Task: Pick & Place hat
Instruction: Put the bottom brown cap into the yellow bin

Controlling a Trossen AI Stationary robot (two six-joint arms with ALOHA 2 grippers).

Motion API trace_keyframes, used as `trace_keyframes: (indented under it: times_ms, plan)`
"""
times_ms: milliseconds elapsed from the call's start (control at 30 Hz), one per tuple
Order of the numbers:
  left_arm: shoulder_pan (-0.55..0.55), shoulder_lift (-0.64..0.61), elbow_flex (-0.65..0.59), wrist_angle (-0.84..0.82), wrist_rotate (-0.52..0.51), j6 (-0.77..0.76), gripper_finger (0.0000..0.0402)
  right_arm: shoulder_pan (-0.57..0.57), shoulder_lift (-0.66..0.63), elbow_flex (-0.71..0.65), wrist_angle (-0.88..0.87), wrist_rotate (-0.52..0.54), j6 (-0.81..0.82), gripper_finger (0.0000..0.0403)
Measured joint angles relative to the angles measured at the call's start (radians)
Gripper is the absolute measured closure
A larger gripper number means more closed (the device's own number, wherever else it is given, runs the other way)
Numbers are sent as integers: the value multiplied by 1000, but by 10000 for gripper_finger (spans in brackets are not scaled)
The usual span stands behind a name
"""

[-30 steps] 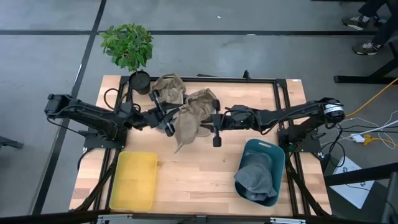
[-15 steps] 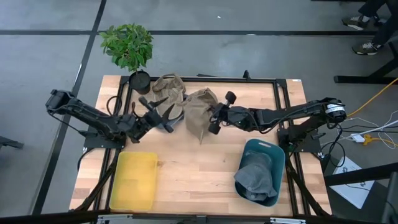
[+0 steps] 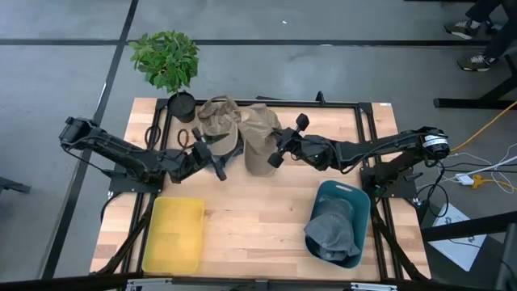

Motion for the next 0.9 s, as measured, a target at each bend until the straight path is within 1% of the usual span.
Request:
trace_keyframes:
  times_ms: [100,167,300,400,500,600,767,900]
  plan:
    - [39,17,0,-27,4,-104,155,0,0,0,22,1,-20,395]
    - [66,27,0,-39,41,-173,155,0,0,0,41,1,-33,395]
    - [125,44,0,-45,218,-300,152,0,0,0,97,0,-74,395]
    - [171,64,0,-42,345,-361,151,0,0,0,127,0,-99,395]
    - [202,96,0,-16,422,-399,151,0,0,0,137,-2,-111,395]
    - [217,124,0,54,453,-399,151,0,0,0,136,-1,-120,395]
    - [231,163,0,151,460,-391,151,0,0,0,140,0,-121,395]
    - [248,200,0,216,497,-398,151,0,0,0,146,-8,-123,395]
